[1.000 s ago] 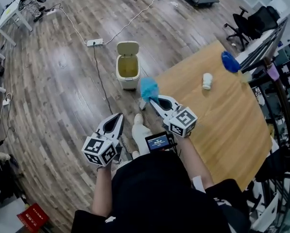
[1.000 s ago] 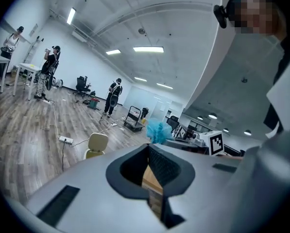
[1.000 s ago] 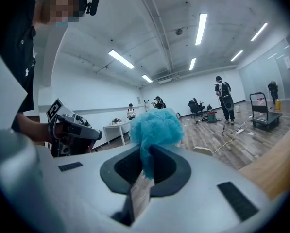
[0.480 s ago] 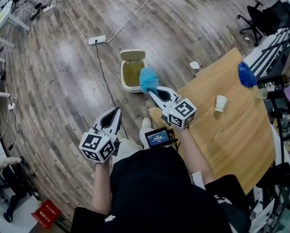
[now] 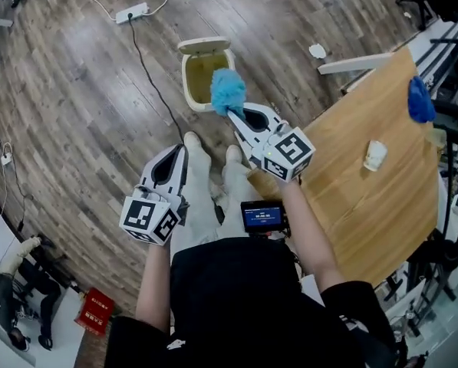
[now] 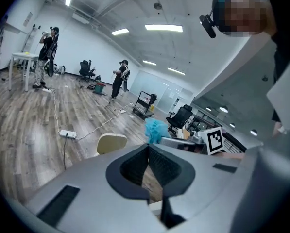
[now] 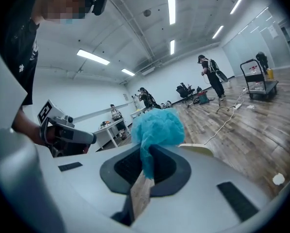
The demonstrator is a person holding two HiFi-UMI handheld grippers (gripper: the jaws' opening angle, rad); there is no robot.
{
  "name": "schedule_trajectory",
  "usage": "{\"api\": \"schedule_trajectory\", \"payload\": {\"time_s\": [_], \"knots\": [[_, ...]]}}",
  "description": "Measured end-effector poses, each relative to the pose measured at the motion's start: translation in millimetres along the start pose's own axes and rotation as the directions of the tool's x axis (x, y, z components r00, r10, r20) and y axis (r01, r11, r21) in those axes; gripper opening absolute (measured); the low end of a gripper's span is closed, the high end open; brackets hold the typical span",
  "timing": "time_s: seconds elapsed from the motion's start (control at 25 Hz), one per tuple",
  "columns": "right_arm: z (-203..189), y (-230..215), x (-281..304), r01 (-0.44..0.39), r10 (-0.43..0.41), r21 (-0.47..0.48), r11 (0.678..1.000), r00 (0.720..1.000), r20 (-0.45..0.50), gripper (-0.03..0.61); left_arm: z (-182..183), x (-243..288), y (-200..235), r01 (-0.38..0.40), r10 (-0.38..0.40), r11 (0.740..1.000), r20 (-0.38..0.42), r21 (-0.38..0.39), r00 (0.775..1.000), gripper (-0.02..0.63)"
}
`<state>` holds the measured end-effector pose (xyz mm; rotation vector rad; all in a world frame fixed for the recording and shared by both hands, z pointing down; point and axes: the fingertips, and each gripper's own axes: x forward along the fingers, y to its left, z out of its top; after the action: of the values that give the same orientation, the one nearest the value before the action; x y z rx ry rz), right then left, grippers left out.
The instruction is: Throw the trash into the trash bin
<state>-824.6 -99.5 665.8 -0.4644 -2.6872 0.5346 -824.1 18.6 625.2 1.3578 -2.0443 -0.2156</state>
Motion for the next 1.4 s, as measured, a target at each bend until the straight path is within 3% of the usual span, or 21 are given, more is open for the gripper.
{"api": "schedule_trajectory", "payload": {"time_s": [0.24,0.52,0.72,0.96,1.0,1.08,1.12,1.32,1.36,1.4], "knots": [[-45,-72,60,0.059,-0.057,0.056,0.997,0.998,-0.04,0.007,-37,97,52,0.047,-0.047,0.999,-0.07,0.006,0.996,0.008],[-138,-138,153,0.151,-0.126,0.103,0.983,0.968,-0.216,0.008,-97,170,139,0.016,-0.018,1.0,-0.137,-0.015,0.99,0.008],[-215,-177,165,0.249,-0.18,0.169,0.954,0.922,-0.344,0.008,-141,220,163,0.039,-0.037,0.999,-0.198,0.009,0.979,0.008],[-276,-200,175,0.274,-0.16,0.267,0.924,0.911,-0.38,0.008,-184,248,192,0.058,-0.062,0.998,-0.25,-0.026,0.966,0.008],[-283,-200,177,0.279,-0.162,0.27,0.922,0.909,-0.384,0.02,-192,245,194,0.066,-0.073,0.997,-0.252,-0.038,0.965,0.008],[-293,-199,179,0.291,-0.169,0.28,0.915,0.905,-0.389,0.212,-204,235,199,0.069,-0.081,0.996,-0.263,-0.054,0.961,0.008],[-295,-198,181,0.295,-0.169,0.286,0.912,0.904,-0.392,0.224,-207,231,202,0.065,-0.078,0.996,-0.268,-0.057,0.96,0.008],[-277,-195,184,0.292,-0.17,0.283,0.914,0.906,-0.387,0.217,-190,220,210,0.076,-0.093,0.994,-0.249,-0.077,0.964,0.008],[-270,-193,184,0.282,-0.161,0.283,0.917,0.909,-0.384,0.2,-185,218,211,0.079,-0.094,0.994,-0.247,-0.069,0.965,0.008],[-262,-189,182,0.268,-0.148,0.283,0.921,0.911,-0.384,0.14,-178,216,210,0.084,-0.096,0.995,-0.243,-0.059,0.965,0.008]]}}
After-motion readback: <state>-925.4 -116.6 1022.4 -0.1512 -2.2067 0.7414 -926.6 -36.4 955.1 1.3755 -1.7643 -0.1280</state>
